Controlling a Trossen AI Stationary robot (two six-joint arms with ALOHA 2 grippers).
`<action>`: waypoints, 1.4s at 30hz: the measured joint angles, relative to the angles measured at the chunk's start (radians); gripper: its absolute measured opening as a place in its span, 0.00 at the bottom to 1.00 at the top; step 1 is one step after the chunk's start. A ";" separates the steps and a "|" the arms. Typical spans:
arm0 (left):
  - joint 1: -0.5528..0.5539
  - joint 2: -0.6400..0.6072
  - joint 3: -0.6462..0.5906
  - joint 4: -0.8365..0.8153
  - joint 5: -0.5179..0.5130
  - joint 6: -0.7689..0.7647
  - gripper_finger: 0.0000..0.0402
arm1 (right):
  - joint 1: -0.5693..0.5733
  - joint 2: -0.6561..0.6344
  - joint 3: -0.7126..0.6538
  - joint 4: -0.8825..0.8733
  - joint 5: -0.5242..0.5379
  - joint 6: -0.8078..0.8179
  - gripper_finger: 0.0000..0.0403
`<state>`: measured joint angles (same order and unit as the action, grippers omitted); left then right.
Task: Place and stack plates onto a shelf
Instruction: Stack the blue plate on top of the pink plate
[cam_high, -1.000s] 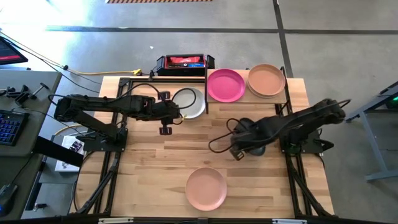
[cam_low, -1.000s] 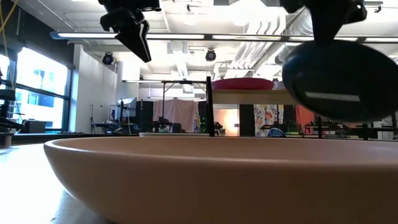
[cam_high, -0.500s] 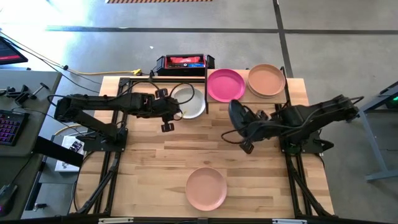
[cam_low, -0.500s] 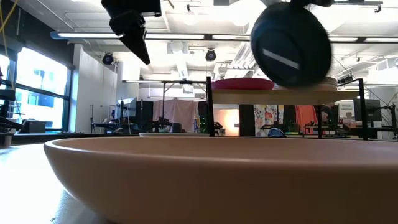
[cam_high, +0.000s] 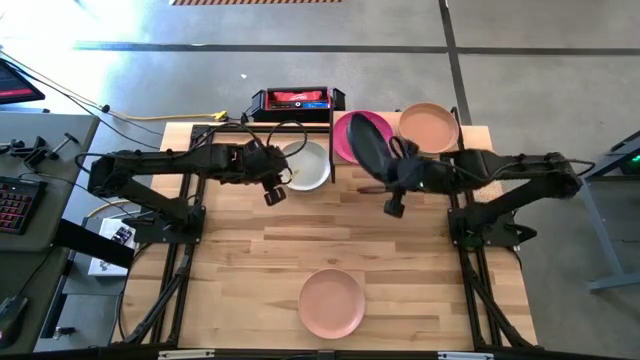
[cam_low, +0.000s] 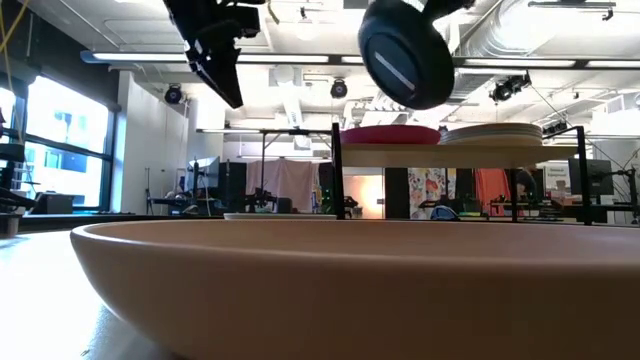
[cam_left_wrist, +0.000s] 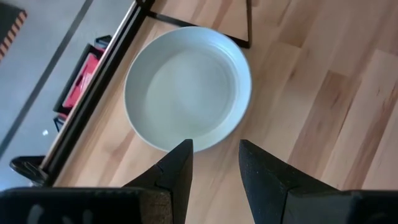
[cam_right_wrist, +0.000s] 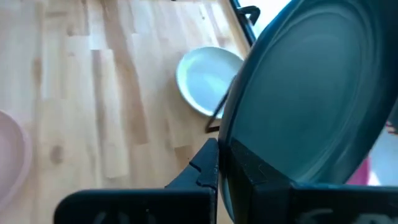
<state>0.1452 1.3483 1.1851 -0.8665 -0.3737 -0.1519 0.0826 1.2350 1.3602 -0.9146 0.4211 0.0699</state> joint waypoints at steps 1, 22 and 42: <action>0.000 0.000 0.000 0.000 0.000 -0.010 0.30 | -0.020 0.000 0.000 0.007 -0.008 -0.031 0.00; -0.001 0.000 0.000 0.000 0.001 -0.168 0.30 | -0.349 0.088 0.000 -0.023 -0.267 -0.473 0.00; -0.002 0.000 0.000 0.000 0.002 -0.188 0.30 | -0.404 0.198 0.000 -0.110 -0.181 -0.572 0.00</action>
<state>0.1436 1.3483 1.1851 -0.8665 -0.3721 -0.3399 -0.3210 1.4334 1.3605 -1.0241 0.2405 -0.5018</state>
